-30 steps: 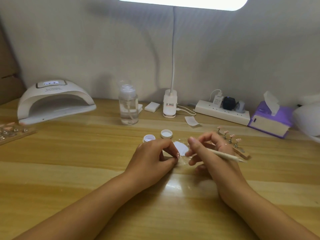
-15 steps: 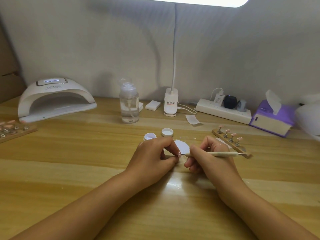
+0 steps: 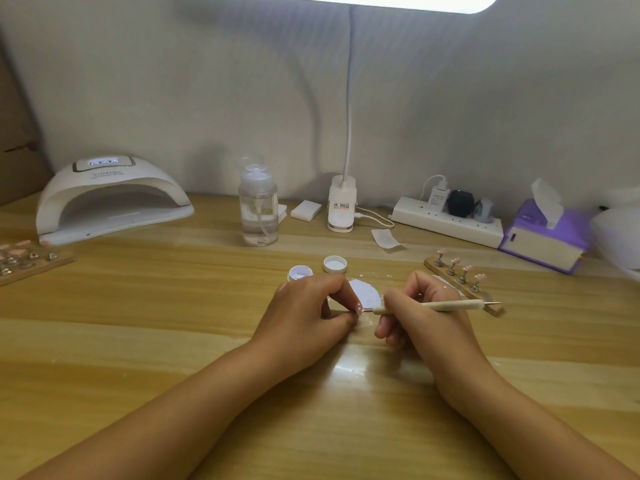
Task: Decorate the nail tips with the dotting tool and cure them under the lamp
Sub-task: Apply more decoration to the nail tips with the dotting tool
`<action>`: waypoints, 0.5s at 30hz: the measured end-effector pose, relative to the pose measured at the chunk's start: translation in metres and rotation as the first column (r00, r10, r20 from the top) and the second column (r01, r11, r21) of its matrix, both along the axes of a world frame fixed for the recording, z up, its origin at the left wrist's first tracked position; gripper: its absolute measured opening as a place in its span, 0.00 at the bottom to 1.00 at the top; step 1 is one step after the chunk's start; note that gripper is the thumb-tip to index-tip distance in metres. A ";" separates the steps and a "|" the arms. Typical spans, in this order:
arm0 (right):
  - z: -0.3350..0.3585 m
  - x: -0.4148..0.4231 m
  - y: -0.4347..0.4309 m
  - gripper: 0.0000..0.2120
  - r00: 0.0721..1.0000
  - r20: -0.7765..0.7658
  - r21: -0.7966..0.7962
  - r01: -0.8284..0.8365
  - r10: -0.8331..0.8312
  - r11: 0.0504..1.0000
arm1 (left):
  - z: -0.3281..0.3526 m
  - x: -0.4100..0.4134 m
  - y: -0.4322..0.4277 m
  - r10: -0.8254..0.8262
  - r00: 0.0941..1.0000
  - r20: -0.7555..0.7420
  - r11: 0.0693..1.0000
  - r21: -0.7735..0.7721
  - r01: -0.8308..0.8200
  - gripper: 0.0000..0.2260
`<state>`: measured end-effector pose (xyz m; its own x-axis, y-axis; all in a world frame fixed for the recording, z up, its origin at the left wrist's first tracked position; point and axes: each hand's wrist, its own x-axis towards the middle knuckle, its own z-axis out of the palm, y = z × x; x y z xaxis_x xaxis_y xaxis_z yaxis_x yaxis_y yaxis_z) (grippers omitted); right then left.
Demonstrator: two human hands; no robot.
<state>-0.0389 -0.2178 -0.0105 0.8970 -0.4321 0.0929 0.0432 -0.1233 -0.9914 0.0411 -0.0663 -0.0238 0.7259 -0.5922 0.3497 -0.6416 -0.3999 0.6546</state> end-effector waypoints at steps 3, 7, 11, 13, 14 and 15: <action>0.001 0.000 0.001 0.13 1.000 -0.002 -0.014 0.013 -0.013 1.000 | 0.000 0.000 0.000 -0.003 1.000 0.005 1.000 0.003 0.003 0.07; 0.002 -0.001 0.002 0.13 1.000 -0.001 -0.027 0.017 -0.017 1.000 | 0.000 0.000 0.000 -0.006 1.000 0.003 1.000 -0.001 0.006 0.06; 0.003 -0.001 0.002 0.16 1.000 0.002 -0.023 0.019 -0.019 1.000 | 0.000 0.000 0.000 -0.003 1.000 -0.002 1.000 -0.002 0.003 0.07; 0.004 -0.002 0.003 0.19 1.000 0.004 -0.034 0.019 -0.019 0.999 | 0.000 0.000 0.000 0.000 1.000 -0.005 1.000 -0.005 0.000 0.07; 0.004 -0.002 0.003 0.19 1.000 0.004 -0.043 0.018 -0.018 0.999 | 0.000 0.000 -0.001 0.000 1.000 -0.007 1.000 -0.006 0.000 0.07; 0.004 -0.002 0.003 0.19 1.000 0.003 -0.046 0.020 -0.020 0.999 | 0.000 0.000 -0.001 0.000 1.000 -0.009 1.000 -0.006 0.000 0.07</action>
<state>-0.0413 -0.2146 -0.0065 0.8880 -0.4452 0.1155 0.0431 -0.1695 -0.9846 0.0416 -0.0669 -0.0236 0.7291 -0.5902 0.3466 -0.6355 -0.3958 0.6630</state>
